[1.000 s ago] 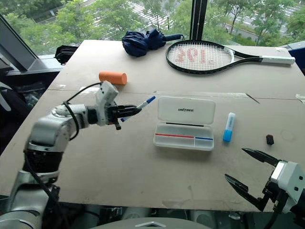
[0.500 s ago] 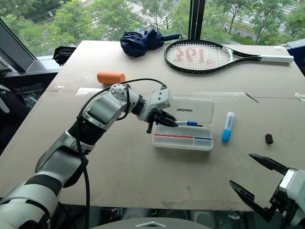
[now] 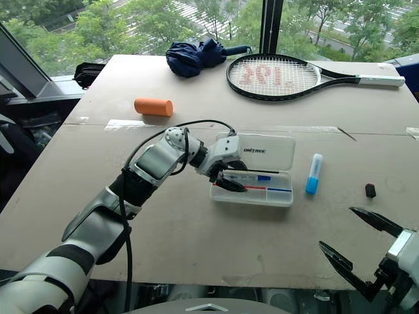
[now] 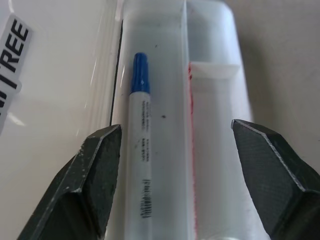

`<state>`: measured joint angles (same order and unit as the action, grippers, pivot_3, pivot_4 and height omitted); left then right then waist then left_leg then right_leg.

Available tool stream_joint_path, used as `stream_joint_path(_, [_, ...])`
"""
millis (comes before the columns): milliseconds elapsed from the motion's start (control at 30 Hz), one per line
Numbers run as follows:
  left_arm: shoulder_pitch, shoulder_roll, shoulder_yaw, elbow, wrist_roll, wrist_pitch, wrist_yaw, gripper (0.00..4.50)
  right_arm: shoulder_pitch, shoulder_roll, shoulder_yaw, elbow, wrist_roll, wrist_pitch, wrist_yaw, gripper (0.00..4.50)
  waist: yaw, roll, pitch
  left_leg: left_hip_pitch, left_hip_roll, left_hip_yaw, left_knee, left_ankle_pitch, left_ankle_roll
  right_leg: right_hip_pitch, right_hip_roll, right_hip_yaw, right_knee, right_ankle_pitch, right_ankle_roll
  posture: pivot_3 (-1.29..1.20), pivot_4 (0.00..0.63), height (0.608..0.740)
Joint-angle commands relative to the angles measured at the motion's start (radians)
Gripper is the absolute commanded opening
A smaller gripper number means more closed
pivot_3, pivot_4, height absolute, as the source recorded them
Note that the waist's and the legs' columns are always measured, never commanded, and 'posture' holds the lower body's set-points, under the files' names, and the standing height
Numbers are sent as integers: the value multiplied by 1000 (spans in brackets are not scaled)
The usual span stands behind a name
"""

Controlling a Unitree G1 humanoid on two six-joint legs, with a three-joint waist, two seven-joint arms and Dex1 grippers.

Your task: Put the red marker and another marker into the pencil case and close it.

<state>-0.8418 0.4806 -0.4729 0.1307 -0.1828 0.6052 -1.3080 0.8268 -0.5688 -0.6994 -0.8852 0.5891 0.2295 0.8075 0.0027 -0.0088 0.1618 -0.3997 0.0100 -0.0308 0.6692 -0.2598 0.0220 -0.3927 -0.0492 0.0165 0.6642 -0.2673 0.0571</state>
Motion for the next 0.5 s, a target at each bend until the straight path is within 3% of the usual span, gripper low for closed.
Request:
stream_joint_path(33, [48, 61, 138, -180, -128, 107, -15, 3355, -105, -31, 72, -35, -14, 166, -185, 4500, -6, 0, 0, 0, 0, 0, 0, 0, 0, 0, 0, 0, 0, 0, 0, 0, 150, 732])
stream_joint_path(100, [116, 101, 235, -287, -230, 167, -18, 3355, -213, -60, 156, -38, -74, 349, -344, 4500, -7, 2, -1, 0, 1, 0, 0, 0, 0, 0, 0, 0, 1, 0, 0, 0, 150, 732])
stream_joint_path(200, [264, 182, 388, -451, -359, 208, -16, 3355, -494, -16, 309, 34, -89, 648, -588, 4500, -20, 1, 0, 0, 1, 0, 0, 0, 0, -1, 0, 1, 1, 0, -1, 0, 150, 732])
stream_joint_path(400, [443, 254, 541, -645, -480, 255, 84, 3355, -869, 171, 408, 194, -125, 958, -826, 4500, 5, 2, 0, -2, -1, -2, 0, 1, -1, -3, -3, 1, 2, 0, -1, 0, 150, 732])
stream_joint_path(500, [488, 265, 581, -704, -526, 281, 145, 3355, -965, 218, 464, 295, -196, 1013, -895, 4500, 10, 2, 0, -1, -3, 0, 0, 0, -1, -3, -3, 0, 2, 0, 0, 0, 150, 732])
